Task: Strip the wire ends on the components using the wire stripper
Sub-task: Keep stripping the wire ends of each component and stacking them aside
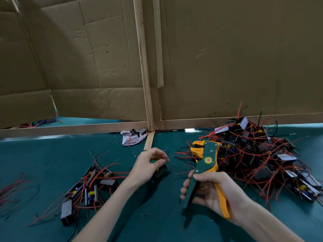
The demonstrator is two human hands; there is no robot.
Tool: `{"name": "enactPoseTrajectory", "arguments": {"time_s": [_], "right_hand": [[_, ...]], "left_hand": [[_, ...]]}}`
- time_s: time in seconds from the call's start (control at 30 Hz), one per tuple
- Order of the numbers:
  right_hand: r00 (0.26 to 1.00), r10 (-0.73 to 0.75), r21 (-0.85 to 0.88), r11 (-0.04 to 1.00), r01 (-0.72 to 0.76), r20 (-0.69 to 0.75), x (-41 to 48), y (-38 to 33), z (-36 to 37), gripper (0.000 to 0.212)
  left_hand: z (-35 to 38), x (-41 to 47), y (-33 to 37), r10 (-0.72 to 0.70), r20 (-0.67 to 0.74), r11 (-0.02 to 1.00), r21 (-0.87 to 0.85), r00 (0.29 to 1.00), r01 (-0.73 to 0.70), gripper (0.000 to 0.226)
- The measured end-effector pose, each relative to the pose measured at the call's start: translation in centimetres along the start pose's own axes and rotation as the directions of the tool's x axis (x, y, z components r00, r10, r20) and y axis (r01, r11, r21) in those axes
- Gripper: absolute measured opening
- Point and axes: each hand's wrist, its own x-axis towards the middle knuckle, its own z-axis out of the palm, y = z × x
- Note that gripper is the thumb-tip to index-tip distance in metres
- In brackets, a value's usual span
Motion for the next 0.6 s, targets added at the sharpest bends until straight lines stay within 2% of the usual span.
{"name": "enactPoseTrajectory", "arguments": {"time_s": [0.07,0.23,0.4,0.5,0.6], "right_hand": [[1.000,-0.003,-0.007,1.000,0.003,0.002,0.1,0.0,0.0,0.021],[0.999,-0.006,-0.072,0.997,0.010,0.051,0.2,-0.2,-0.5,0.020],[0.978,-0.015,-0.240,0.968,0.066,0.210,0.4,-0.7,-0.9,0.034],[0.953,-0.011,-0.278,0.955,0.100,0.303,0.5,-0.8,-1.0,0.034],[0.939,-0.011,-0.295,0.948,0.119,0.345,0.4,-0.7,-1.0,0.034]], "left_hand": [[0.1,0.0,0.0,-0.014,-0.035,1.000,-0.005,0.999,0.014,0.018],[-0.7,0.2,2.3,-0.009,0.004,0.980,-0.197,1.000,0.010,0.013],[-1.8,-0.3,5.9,0.080,0.061,0.975,-0.212,0.995,-0.066,0.021],[-1.8,-0.7,7.3,0.110,0.076,0.961,-0.261,0.991,-0.087,0.007],[-1.7,-0.9,7.7,0.109,0.078,0.961,-0.263,0.991,-0.085,0.007]]}}
